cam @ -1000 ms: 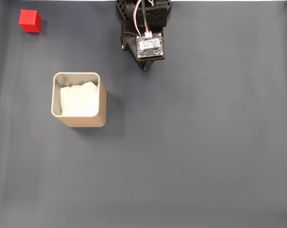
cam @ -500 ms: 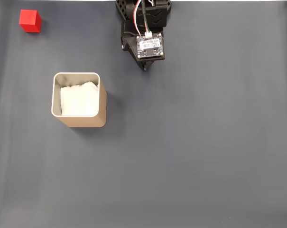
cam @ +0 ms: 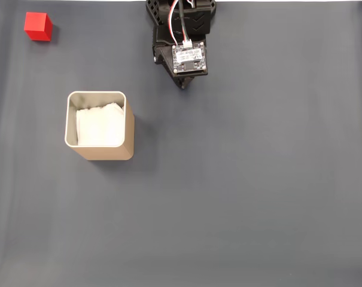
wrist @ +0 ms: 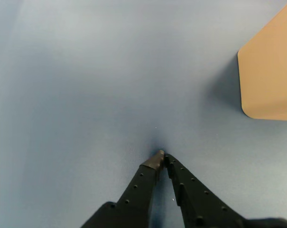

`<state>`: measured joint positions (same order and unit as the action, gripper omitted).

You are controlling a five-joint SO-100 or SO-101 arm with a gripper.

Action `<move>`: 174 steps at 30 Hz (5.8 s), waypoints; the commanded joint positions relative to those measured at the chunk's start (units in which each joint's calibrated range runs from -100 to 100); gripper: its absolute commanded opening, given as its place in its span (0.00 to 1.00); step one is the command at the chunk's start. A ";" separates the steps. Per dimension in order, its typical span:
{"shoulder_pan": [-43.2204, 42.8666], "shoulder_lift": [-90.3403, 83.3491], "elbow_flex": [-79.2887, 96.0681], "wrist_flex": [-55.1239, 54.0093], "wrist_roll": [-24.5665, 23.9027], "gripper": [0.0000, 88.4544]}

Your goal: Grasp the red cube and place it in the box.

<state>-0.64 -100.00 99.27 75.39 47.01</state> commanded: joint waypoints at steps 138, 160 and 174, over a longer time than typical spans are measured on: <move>75.58 71.05 -69.65 -11.25 -2.49 0.35; 73.16 69.58 -56.97 -27.17 -5.67 0.41; 73.52 72.35 -57.79 -31.44 -6.50 0.41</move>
<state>72.19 -27.60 42.81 44.76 40.51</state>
